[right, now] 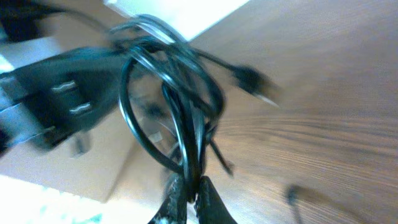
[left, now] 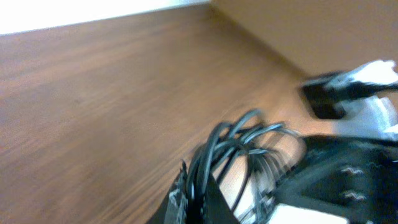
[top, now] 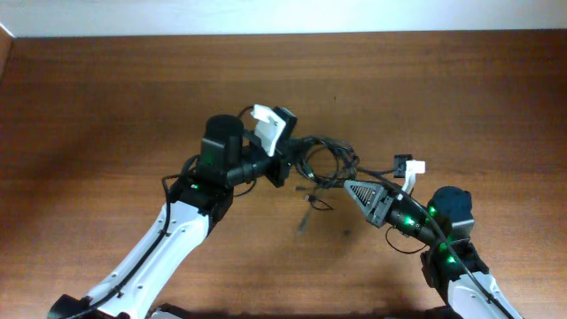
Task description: Untangle cables
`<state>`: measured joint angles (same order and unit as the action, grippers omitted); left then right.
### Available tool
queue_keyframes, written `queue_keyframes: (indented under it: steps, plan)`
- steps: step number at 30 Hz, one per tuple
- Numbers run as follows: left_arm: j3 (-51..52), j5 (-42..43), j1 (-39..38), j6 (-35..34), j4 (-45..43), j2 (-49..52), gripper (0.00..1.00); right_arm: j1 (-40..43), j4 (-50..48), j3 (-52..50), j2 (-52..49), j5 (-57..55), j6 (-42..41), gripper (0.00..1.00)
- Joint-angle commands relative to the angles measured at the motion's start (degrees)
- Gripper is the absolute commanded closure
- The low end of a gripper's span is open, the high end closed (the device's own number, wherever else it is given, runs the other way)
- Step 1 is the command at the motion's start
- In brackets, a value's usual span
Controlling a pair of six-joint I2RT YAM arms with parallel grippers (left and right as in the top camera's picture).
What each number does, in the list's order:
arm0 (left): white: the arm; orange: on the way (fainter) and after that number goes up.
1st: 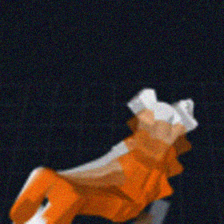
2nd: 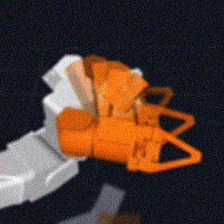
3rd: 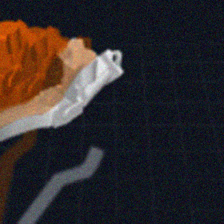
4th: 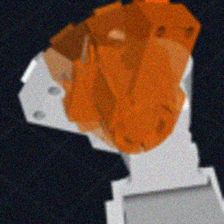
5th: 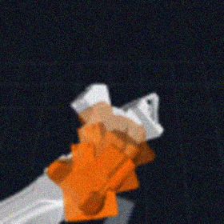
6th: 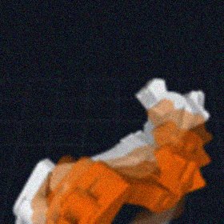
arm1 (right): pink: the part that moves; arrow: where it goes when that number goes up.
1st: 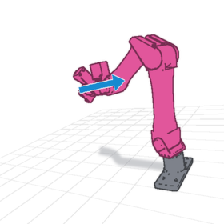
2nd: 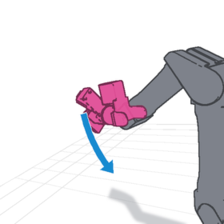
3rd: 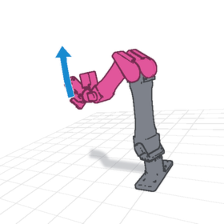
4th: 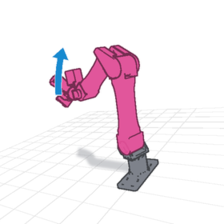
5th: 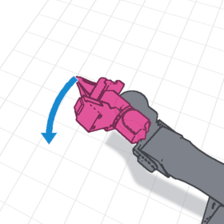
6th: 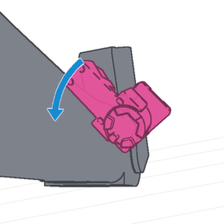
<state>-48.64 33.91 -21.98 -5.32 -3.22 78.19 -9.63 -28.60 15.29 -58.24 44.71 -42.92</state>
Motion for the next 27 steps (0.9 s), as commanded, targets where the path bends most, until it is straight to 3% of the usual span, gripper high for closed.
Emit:
queue_keyframes:
  steps: [1, 3, 4, 5, 7, 11, 12, 15, 18, 20, 22, 24, 26, 27]
  plan:
    - [-2.1, -10.9, 1.4, -1.2, 4.4, -0.3, 1.0, 0.3, -26.6, -1.2, 0.3, 21.9, -8.6, 0.96]
    - [-2.1, -11.1, 1.4, -1.2, 6.1, 2.1, 1.0, 0.3, -46.3, -1.2, 0.3, 23.7, -14.6, 0.96]
    - [-2.1, -11.3, 1.4, -2.3, 6.6, 3.9, 1.0, 0.3, -48.6, -1.2, 0.3, 23.6, -14.3, 0.96]
    - [-2.1, -11.3, 1.4, -6.1, 6.6, 4.6, 1.0, 0.3, -46.4, -1.2, -0.1, 23.6, -13.2, 0.96]
    - [-2.1, -9.6, 1.4, -17.5, 5.4, 4.5, 1.0, 0.3, -31.0, -1.2, -3.3, 20.7, -10.9, 0.9]
    - [-2.1, -0.6, 1.5, -18.1, 5.4, 4.5, 1.0, 0.3, -25.4, -1.2, -12.3, 17.1, -10.9, 0.69]
    - [-2.1, -0.2, 2.1, -18.1, 5.5, 4.4, 1.0, 0.3, -25.4, -1.2, -14.1, 17.1, -10.9, 0.5]
    - [-2.1, 9.0, 5.7, -18.6, 5.8, 2.3, 1.0, 0.3, -25.4, -1.2, -16.5, 14.6, -10.9, 0.43]
    - [-2.1, 14.5, 13.2, -15.9, 7.9, 0.9, 1.0, 0.3, -31.0, -1.2, -16.5, 11.6, -12.3, 0.42]
    - [-2.1, 24.8, 16.2, -8.1, 7.8, 0.9, 1.0, 0.3, -31.4, -1.2, -16.5, 11.5, -12.2, 0.42]
    - [-2.1, 29.8, 18.2, -6.9, 7.1, 0.9, 1.0, 0.3, -30.5, -1.2, -16.5, 8.3, -13.5, 0.43]
    - [-2.1, 29.4, 18.0, -6.3, 6.9, 0.9, 1.0, 0.2, -30.1, -1.2, -16.5, 2.2, -19.1, 0.6]
    - [-2.1, 20.5, 18.0, -9.1, 7.0, 0.9, 1.0, -2.4, -28.7, -1.1, -16.5, -1.3, -19.1, 0.61]
    - [-2.1, 14.5, 18.0, -15.3, 7.0, 0.9, 1.0, -4.1, -26.7, -0.6, -16.5, -2.6, -19.1, 0.61]
